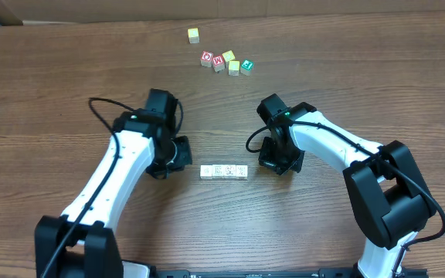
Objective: Flip 4 blocks
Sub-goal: 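Bring the left gripper down to the row's left end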
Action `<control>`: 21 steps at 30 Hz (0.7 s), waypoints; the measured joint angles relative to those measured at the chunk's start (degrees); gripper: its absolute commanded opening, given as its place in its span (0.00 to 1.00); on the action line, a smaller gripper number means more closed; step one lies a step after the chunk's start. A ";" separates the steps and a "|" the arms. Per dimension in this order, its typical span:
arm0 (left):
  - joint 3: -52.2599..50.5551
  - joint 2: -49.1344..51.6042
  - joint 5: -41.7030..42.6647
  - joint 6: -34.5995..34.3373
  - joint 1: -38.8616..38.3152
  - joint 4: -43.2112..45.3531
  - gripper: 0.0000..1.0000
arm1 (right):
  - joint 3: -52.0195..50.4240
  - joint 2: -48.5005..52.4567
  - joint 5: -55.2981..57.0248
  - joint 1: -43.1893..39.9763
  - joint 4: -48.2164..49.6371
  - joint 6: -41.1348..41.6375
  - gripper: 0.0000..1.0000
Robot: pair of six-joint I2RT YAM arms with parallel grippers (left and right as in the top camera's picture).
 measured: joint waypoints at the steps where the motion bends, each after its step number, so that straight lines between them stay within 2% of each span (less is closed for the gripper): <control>1: 0.00 0.85 -0.42 0.00 -0.50 0.11 0.04 | 0.00 0.00 0.00 0.00 -0.09 0.02 0.04; 9: -0.04 9.44 -3.45 -0.02 -1.60 2.95 0.04 | 0.00 0.00 -0.04 0.17 -0.20 0.00 0.04; 21: -0.09 15.17 -0.13 3.61 -1.60 6.40 0.04 | 0.00 0.00 -0.76 4.50 1.22 0.04 0.04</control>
